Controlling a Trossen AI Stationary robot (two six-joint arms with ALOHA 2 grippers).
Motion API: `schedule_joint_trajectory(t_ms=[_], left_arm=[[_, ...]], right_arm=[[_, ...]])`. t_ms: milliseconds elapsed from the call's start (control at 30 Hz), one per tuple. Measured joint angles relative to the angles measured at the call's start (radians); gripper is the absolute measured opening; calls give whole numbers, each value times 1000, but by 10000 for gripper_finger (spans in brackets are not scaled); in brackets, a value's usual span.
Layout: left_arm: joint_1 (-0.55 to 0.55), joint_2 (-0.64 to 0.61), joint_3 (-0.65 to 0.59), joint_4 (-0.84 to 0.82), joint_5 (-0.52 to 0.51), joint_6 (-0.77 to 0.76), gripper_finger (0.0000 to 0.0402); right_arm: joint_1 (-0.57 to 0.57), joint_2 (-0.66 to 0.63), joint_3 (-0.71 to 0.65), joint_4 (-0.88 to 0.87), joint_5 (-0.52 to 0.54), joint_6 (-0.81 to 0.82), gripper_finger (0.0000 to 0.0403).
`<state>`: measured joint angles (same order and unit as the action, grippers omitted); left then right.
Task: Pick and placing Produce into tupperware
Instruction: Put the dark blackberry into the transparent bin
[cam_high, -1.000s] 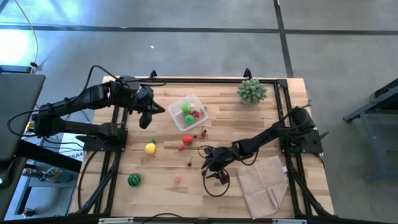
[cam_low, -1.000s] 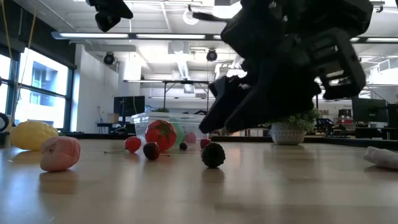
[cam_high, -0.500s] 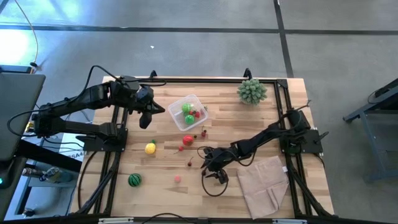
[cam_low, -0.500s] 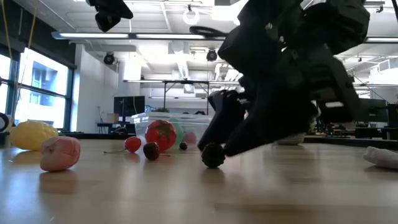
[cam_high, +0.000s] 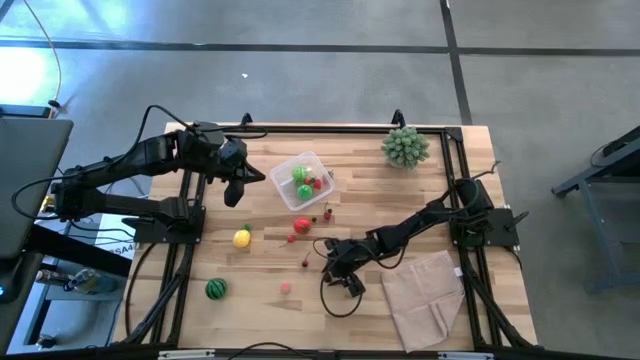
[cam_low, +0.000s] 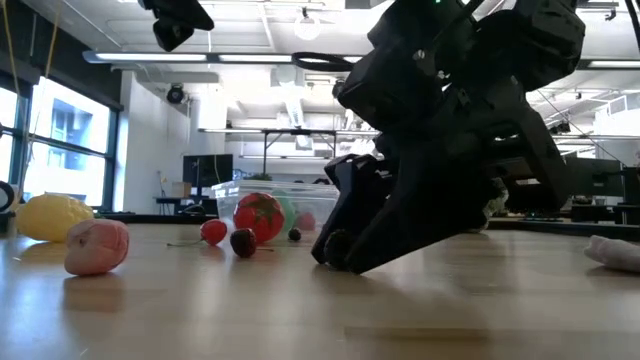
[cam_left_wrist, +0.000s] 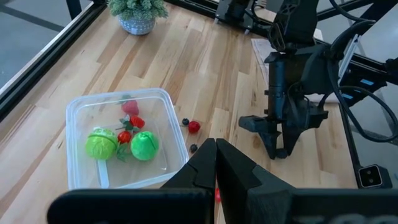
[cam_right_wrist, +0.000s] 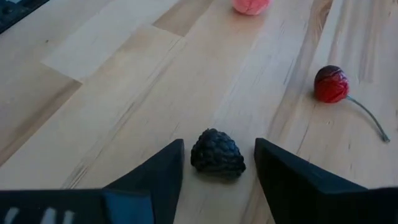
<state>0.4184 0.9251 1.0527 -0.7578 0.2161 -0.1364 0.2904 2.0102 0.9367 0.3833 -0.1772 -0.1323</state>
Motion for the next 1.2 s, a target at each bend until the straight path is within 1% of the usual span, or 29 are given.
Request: schedule_joint_trajectory(t_ms=[367, 500, 700, 1033, 1200], left_arm=[[0, 0, 0, 0, 0, 0, 1], [0, 0, 0, 0, 0, 0, 1], [0, 0, 0, 0, 0, 0, 1], [0, 0, 0, 0, 0, 0, 1], [0, 0, 0, 0, 0, 0, 1]], right_arm=[[-1, 0, 1, -12, 0, 27, 141], [-3, -1, 1, -14, -3, 30, 131], [-3, -1, 1, -15, -3, 31, 123], [-13, -4, -1, -6, 6, 31, 121], [-38, -52, -3, -5, 56, 25, 121]])
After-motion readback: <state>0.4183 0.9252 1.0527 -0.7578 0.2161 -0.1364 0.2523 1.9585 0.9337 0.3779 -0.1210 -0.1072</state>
